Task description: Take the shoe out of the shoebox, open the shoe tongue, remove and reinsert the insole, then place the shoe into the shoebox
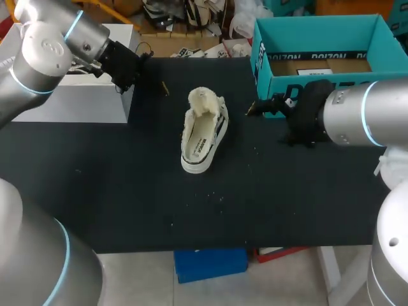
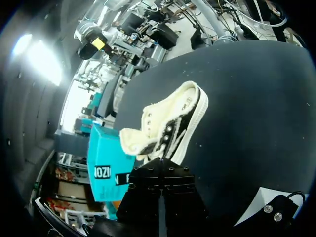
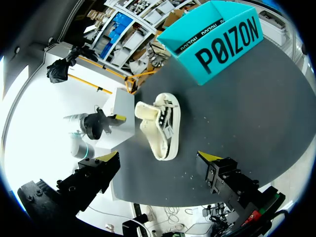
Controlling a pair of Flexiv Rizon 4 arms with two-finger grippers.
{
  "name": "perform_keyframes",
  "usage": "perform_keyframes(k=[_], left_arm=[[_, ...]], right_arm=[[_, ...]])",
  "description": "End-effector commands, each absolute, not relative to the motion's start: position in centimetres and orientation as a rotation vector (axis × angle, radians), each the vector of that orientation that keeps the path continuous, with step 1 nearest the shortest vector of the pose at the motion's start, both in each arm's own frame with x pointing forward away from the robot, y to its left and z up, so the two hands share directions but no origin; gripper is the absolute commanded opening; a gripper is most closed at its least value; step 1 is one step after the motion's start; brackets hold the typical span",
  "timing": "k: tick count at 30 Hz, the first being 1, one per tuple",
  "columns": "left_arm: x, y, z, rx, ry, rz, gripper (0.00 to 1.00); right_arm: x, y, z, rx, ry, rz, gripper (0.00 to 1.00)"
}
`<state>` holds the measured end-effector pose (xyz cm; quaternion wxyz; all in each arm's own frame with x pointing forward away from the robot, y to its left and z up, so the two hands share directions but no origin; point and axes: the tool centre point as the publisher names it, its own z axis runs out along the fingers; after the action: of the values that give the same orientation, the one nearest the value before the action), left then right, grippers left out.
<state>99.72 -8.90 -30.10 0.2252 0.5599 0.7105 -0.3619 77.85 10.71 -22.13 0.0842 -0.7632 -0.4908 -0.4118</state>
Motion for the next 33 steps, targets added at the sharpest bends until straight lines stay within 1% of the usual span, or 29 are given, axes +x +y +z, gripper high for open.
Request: perform_keyframes(k=[1,9,17,24,33], left_arm=[[101.0,-10.2,-29.5,1.588,1.997,-0.943,0.0],[102.8,-12.9,-30.6,1.626,2.026,-0.91,0.0],[102.5,-15.4,-32.5,1.712,2.043,-0.958,0.0],[100.5,-16.3,-32.7,1.747,2.006,-1.02,0.0],[97.1,-15.6,-33.5,1.814,1.997,-1.045,0.0]], right_arm=[[77.9,11.0,-22.1,-2.284,-1.464,-1.23,1.0],[77.9,11.0,-22.1,-2.284,-1.464,-1.23,1.0],[77.9,11.0,-22.1,-2.284,-1.464,-1.23,1.0],[77.9,11.0,-22.1,-2.284,-1.464,-1.23,1.0],[77.9,11.0,-22.1,-2.284,-1.464,-1.23,1.0]])
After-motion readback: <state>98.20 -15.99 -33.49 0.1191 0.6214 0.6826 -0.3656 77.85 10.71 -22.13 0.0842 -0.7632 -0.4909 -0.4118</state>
